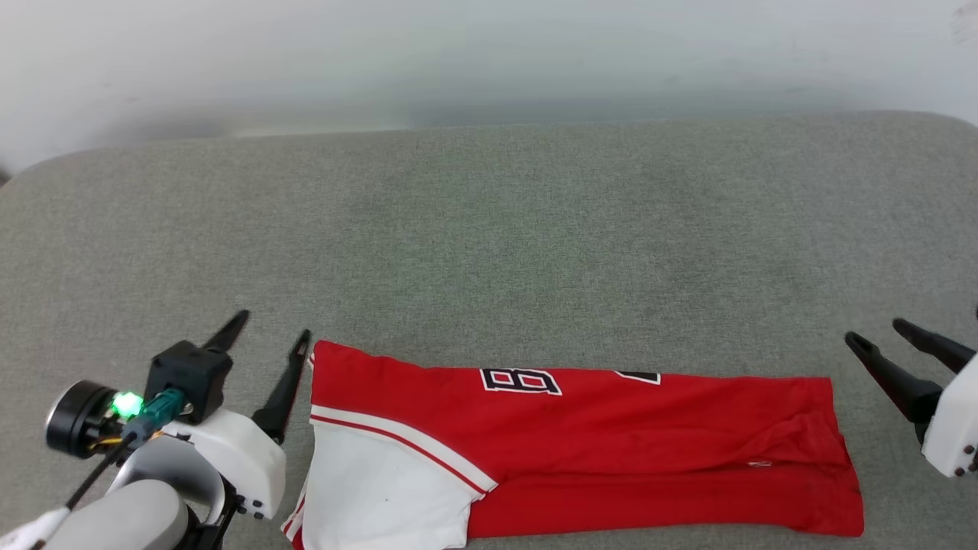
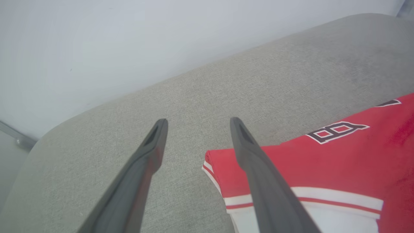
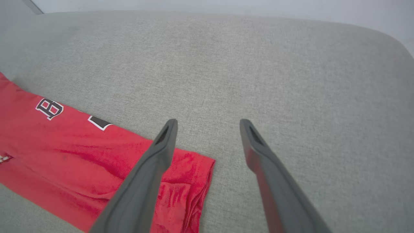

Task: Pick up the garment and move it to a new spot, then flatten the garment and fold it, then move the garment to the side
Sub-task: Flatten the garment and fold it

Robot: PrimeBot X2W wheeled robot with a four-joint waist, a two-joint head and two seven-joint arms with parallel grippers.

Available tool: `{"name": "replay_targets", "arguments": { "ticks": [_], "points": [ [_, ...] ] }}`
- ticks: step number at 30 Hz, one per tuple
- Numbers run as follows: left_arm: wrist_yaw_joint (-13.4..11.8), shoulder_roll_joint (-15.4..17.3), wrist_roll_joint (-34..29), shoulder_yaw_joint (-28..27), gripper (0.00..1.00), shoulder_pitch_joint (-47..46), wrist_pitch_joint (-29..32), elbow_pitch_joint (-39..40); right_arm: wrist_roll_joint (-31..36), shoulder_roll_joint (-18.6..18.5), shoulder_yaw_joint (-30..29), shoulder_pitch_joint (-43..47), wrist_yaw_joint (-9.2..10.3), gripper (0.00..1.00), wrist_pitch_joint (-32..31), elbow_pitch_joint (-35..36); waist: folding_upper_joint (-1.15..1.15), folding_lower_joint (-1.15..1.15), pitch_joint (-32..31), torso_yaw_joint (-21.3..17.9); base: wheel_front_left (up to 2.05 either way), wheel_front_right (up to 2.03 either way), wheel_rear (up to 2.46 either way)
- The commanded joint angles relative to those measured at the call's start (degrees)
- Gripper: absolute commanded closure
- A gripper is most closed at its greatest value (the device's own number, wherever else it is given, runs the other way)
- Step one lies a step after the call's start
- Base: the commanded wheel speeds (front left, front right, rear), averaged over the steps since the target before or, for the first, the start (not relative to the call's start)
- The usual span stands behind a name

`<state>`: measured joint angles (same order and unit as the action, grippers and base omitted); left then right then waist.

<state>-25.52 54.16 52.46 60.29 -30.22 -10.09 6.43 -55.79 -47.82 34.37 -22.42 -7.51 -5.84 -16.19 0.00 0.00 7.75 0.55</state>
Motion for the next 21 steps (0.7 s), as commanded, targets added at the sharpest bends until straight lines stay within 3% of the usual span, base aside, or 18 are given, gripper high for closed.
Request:
{"name": "replay_targets", "arguments": {
  "ticks": [1,5,11,13,21],
  "points": [
    [-2.78,-0.64,-0.57,-1.32,0.0,1.77,-2.2,-0.72,-0.35,1.43,-1.86,2.15,0.04,0.0,0.04,-1.53,0.0,0.0,0.19,-0.05,0.0,0.0,0.0],
    [-8.59,-3.38,-1.79,-6.15,0.0,5.29,-4.84,-1.09,-1.6,3.12,-6.22,5.17,0.04,0.0,-0.6,-4.88,0.0,0.0,0.61,0.24,0.0,0.0,0.0],
    [-13.96,-8.8,-10.68,-16.31,0.0,12.76,-5.18,1.13,-4.55,6.64,-9.33,9.0,0.05,0.0,-3.84,-6.69,0.0,0.0,1.27,0.97,0.0,0.0,0.0],
    [-14.34,-11.14,-13.97,-20.32,0.0,15.45,-5.19,1.68,-5.69,8.0,-9.65,10.31,0.04,0.0,-5.32,-6.83,0.0,0.0,1.48,1.23,0.0,0.0,0.0],
    [-11.66,-19.93,-23.9,-31.36,0.0,25.16,-5.2,2.11,-9.59,12.64,-9.18,13.39,0.04,0.0,-10.73,-8.43,0.0,0.0,2.15,2.05,0.0,0.0,0.0]
  ]
}}
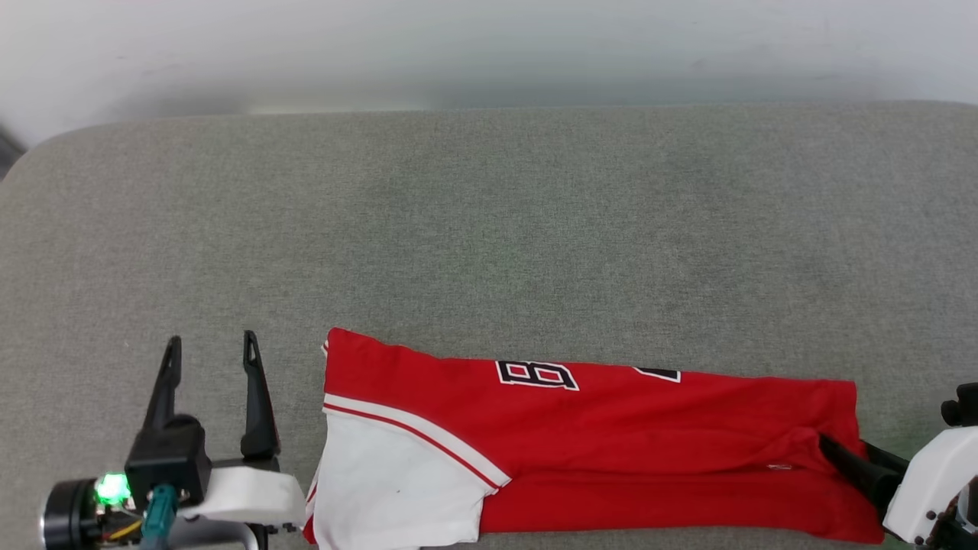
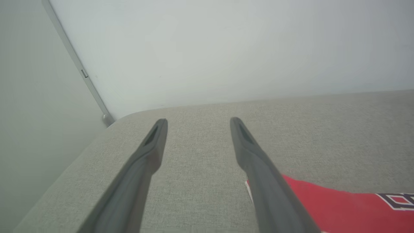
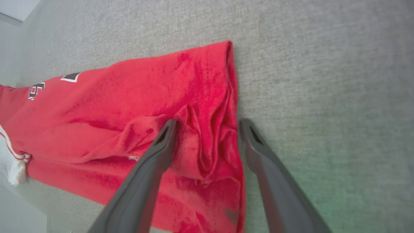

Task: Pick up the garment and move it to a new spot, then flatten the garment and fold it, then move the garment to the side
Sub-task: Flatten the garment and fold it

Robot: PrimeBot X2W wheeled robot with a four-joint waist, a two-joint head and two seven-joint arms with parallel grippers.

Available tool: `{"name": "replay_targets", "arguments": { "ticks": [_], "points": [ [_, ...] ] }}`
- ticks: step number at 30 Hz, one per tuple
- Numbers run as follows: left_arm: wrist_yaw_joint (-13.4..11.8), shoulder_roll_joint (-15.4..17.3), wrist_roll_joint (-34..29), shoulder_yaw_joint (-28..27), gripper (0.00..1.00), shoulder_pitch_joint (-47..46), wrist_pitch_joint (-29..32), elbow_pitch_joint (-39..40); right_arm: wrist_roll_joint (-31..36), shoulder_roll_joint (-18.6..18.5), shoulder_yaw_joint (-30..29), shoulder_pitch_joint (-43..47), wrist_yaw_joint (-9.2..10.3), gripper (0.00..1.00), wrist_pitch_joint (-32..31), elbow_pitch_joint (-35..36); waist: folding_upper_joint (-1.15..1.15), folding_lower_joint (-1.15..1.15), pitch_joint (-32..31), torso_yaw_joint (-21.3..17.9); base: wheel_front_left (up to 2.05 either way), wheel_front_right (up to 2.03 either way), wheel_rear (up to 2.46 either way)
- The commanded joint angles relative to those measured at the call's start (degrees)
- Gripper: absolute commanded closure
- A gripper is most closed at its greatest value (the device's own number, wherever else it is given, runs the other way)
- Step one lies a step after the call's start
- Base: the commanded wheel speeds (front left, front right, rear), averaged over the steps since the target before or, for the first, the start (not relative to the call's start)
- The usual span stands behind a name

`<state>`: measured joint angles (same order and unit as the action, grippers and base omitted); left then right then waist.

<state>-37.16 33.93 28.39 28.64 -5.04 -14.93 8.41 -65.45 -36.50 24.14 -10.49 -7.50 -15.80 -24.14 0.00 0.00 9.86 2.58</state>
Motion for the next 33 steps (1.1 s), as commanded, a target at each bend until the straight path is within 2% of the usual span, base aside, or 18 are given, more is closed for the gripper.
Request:
{"name": "replay_targets", "arguments": {
  "ticks": [1,5,11,12,13,22,33],
  "points": [
    [0.56,-1.18,-0.98,-0.91,0.0,1.09,-0.37,0.06,-0.04,1.81,1.32,1.68,0.03,0.0,-1.29,-0.7,0.0,0.0,0.14,0.11,0.0,0.0,0.0],
    [3.31,-6.3,-5.86,-5.24,0.0,4.7,-0.37,-0.42,-0.99,4.67,3.86,2.74,0.01,0.0,-4.47,-0.31,0.0,0.0,0.21,0.51,0.0,0.0,0.0],
    [6.79,-13.18,-13.11,-10.31,0.0,8.32,-0.37,-1.29,-0.49,6.92,6.05,2.69,-0.06,0.0,-6.53,-0.6,0.0,0.0,-0.19,0.81,0.0,0.0,0.0],
    [7.2,-14.1,-14.14,-11.02,0.0,8.84,-0.37,-1.59,-0.43,7.03,6.15,2.6,-0.06,0.58,-6.64,-0.68,0.0,0.0,-0.28,0.81,0.0,0.0,0.0],
    [7.39,-15.12,-15.18,-11.95,0.0,9.25,-0.37,-1.72,-0.28,6.92,5.98,2.3,-0.06,1.0,-6.41,-0.88,0.0,0.0,-0.39,0.83,0.0,0.0,0.0],
    [11.42,-21.17,-20.62,-17.48,0.0,13.67,-0.36,-1.88,1.65,1.86,3.25,-0.9,0.05,1.0,-5.49,-0.13,0.0,0.0,-2.09,0.36,0.0,0.0,0.0],
    [15.54,-24.5,-24.9,-19.75,0.0,16.77,-0.33,-2.06,5.3,-6.79,-3.43,-4.03,0.04,1.0,-9.18,-4.03,0.0,0.0,-4.42,-0.17,0.0,0.0,0.0]
  ]
}}
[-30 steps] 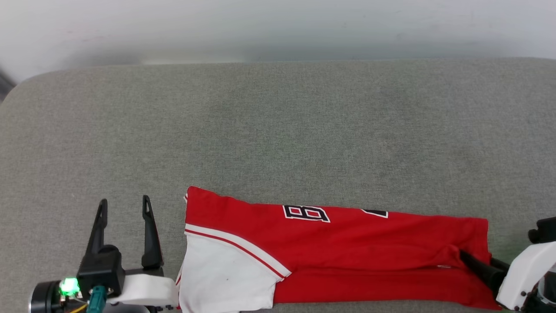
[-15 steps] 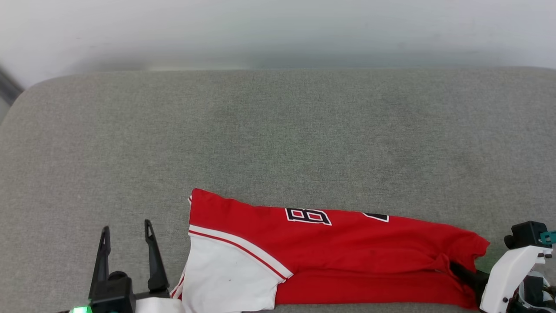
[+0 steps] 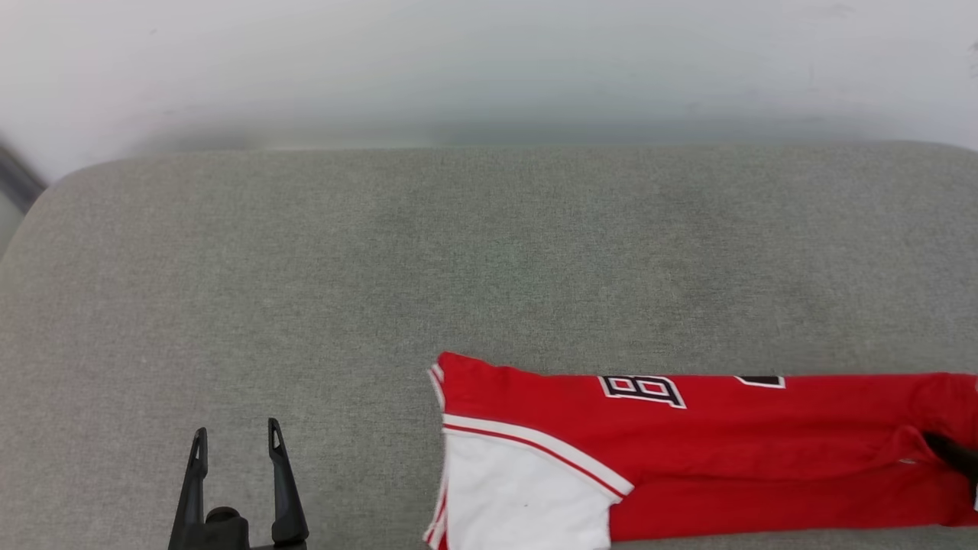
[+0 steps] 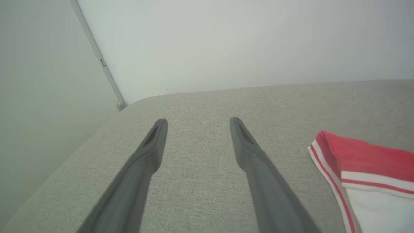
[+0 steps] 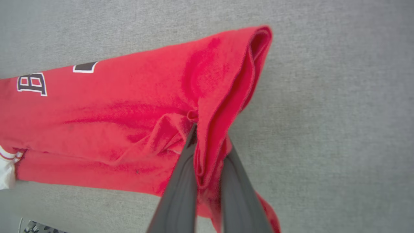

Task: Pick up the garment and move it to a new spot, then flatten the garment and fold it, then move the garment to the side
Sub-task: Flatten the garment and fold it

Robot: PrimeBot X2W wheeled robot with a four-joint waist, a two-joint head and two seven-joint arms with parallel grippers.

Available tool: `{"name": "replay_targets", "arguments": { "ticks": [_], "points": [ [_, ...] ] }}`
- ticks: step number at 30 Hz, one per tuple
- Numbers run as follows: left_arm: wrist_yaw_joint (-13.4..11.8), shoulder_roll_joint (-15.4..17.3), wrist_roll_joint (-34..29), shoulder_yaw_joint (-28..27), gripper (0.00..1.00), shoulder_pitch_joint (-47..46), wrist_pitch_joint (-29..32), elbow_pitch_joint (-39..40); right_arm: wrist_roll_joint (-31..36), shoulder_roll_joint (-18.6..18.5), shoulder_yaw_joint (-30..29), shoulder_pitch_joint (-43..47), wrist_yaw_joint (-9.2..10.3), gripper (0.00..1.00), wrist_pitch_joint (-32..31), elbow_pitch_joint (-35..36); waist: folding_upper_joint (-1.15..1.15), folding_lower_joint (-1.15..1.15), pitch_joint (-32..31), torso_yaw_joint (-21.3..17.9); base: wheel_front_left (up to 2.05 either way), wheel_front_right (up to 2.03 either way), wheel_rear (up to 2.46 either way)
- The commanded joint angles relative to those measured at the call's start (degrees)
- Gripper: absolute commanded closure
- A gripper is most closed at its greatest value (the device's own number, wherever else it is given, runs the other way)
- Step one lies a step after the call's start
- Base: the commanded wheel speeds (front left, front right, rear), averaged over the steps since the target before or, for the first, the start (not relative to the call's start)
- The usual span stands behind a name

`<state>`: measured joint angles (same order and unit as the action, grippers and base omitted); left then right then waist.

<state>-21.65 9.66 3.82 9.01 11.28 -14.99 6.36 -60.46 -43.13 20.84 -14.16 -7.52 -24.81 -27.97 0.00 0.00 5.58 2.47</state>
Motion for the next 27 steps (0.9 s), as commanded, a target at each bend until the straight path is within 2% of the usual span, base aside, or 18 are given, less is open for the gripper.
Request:
{"name": "replay_targets", "arguments": {
  "ticks": [1,4,7,15,21,27],
  "points": [
    [0.34,-0.4,-0.52,-0.25,0.0,0.61,-0.27,-0.06,0.84,-0.62,-0.32,-0.49,0.06,1.0,-1.07,-0.44,0.0,0.0,-0.39,-0.06,0.0,0.0,0.0],
    [0.66,-0.89,-1.22,-0.71,0.0,1.36,-0.26,0.25,1.57,-1.47,-0.94,-0.33,0.06,1.0,-3.82,0.11,0.0,0.0,-0.96,-0.11,0.0,0.0,0.0],
    [1.19,-1.24,-1.75,-1.04,0.0,1.65,-0.26,0.34,0.33,-0.46,-1.3,0.42,0.05,1.0,-6.78,3.23,0.0,0.0,-1.45,-0.07,0.0,0.0,0.0],
    [2.91,-1.88,-2.03,-1.82,0.0,1.07,-0.27,0.34,-3.99,3.13,0.09,1.55,0.05,1.0,-13.85,21.71,0.0,0.0,-1.63,0.43,0.0,0.0,0.0],
    [3.81,-2.53,-2.21,-2.76,0.0,-0.26,-0.26,0.18,1.31,6.75,5.34,-2.51,0.05,1.0,-15.95,31.2,0.0,0.0,-0.77,0.94,0.0,0.0,0.0],
    [4.97,-3.24,-2.45,-3.1,0.0,-1.87,-0.26,0.16,7.28,12.79,14.55,-10.46,0.05,1.0,-18.02,30.43,0.0,0.0,1.01,1.39,0.0,0.0,0.0]
  ]
}}
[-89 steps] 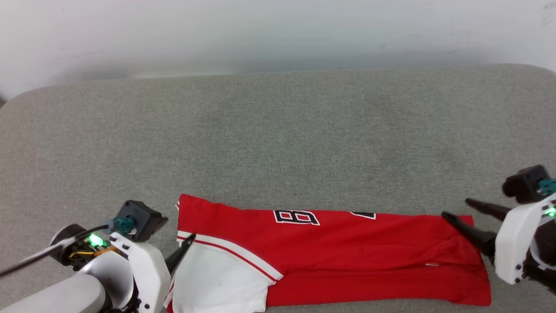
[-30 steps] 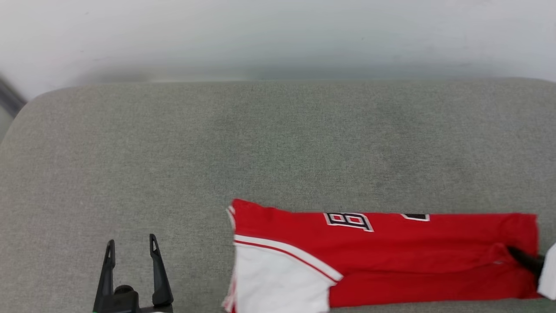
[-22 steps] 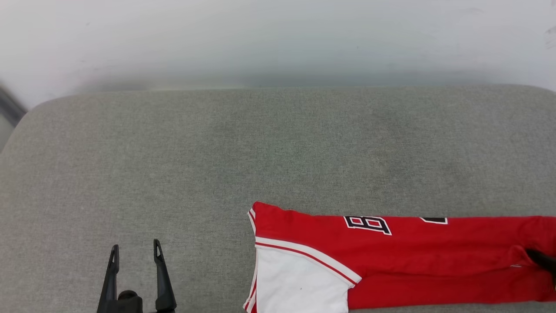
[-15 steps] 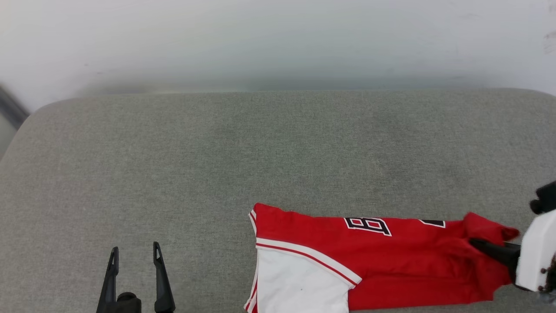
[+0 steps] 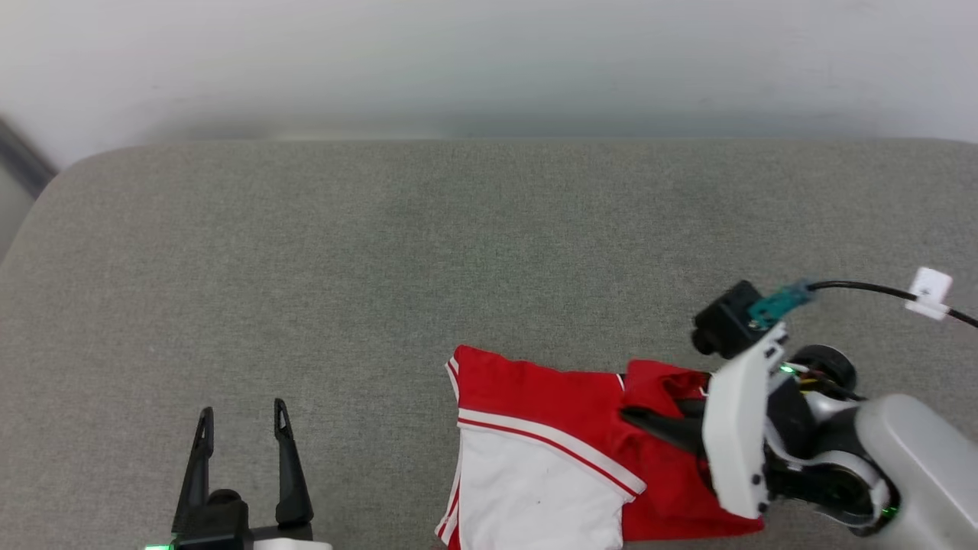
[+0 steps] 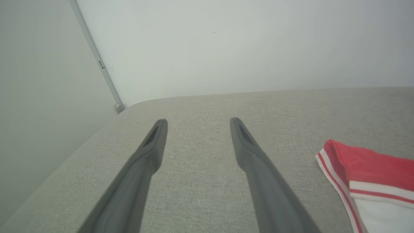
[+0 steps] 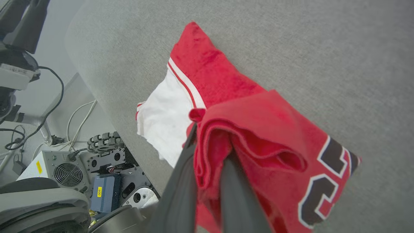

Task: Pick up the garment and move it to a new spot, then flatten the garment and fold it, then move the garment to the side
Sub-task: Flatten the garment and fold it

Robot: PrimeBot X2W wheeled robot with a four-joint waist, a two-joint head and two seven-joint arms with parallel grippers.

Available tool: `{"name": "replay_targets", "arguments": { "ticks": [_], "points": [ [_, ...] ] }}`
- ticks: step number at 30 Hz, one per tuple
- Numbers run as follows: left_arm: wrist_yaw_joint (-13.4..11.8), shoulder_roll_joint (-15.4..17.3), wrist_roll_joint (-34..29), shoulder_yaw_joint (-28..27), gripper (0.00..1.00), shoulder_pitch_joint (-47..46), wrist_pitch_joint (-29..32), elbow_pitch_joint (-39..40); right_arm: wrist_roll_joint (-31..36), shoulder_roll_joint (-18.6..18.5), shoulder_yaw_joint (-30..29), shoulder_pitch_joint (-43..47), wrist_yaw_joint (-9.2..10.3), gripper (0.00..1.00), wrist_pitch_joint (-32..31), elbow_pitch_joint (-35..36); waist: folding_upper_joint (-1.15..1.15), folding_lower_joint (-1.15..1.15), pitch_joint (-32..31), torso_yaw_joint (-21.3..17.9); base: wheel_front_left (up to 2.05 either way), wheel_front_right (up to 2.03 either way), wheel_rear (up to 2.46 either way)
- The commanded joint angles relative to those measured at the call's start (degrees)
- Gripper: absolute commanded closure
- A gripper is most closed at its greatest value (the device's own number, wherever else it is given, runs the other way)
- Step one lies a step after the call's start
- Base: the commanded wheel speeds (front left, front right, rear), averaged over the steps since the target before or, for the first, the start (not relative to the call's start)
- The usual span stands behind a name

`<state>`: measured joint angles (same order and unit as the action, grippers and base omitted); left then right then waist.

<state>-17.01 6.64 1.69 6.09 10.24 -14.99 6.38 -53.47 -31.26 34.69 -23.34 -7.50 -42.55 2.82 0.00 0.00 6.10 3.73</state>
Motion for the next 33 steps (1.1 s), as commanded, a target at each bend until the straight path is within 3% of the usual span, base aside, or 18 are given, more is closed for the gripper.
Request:
{"name": "replay_targets", "arguments": {
  "ticks": [1,6,13,18,20,21,22,29,33],
  "points": [
    [0.44,-0.33,-0.3,-0.23,0.0,-1.04,-0.26,0.09,1.1,2.12,2.42,-2.74,0.03,1.0,-0.34,-0.9,0.0,0.0,0.9,0.18,0.0,0.0,0.0],
    [1.32,-0.9,-0.45,-0.48,0.0,-2.71,-0.26,0.11,5.35,7.91,11.34,-10.51,0.03,1.0,0.74,-6.8,0.0,0.0,3.0,0.25,0.0,0.0,0.0],
    [2.43,-1.57,-0.6,-0.17,0.0,-4.94,-0.26,-0.35,7.89,15.6,20.99,-17.11,0.03,1.0,3.59,-21.36,0.0,0.0,5.39,1.11,0.0,0.0,0.0],
    [2.36,-2.32,-0.96,-0.05,0.0,-5.41,-0.26,-0.62,7.73,17.3,28.56,-18.32,0.05,1.0,7.68,-31.71,0.0,0.0,6.29,1.88,0.0,0.0,0.0],
    [2.28,-2.4,-1.03,-0.25,0.0,-4.91,-0.26,-0.55,5.95,17.49,28.73,-18.66,0.06,1.0,10.07,-32.33,0.0,0.0,6.14,1.6,0.0,0.0,0.0],
    [2.36,-2.38,-1.16,-0.26,0.0,-4.68,-0.26,-0.56,4.83,17.52,28.12,-18.92,0.06,0.66,11.53,-32.25,0.0,0.0,5.97,1.43,0.0,0.0,0.0],
    [2.39,-2.38,-1.09,-0.34,0.0,-4.46,-0.26,-0.59,4.34,17.27,27.96,-19.48,0.06,0.0,13.16,-31.94,0.0,0.0,5.7,1.23,0.0,0.0,0.0],
    [2.69,-2.15,-1.29,-0.74,0.0,-3.12,-0.26,-0.55,3.17,12.92,26.93,-21.16,0.03,0.0,24.07,-26.82,0.0,0.0,3.21,-0.27,0.0,0.0,0.0],
    [2.67,-2.07,-1.21,-1.19,0.0,-2.43,-0.26,-0.27,6.02,8.83,21.72,-20.67,0.03,0.0,34.67,-24.87,0.0,0.0,1.7,-1.51,0.0,0.0,0.0]
  ]
}}
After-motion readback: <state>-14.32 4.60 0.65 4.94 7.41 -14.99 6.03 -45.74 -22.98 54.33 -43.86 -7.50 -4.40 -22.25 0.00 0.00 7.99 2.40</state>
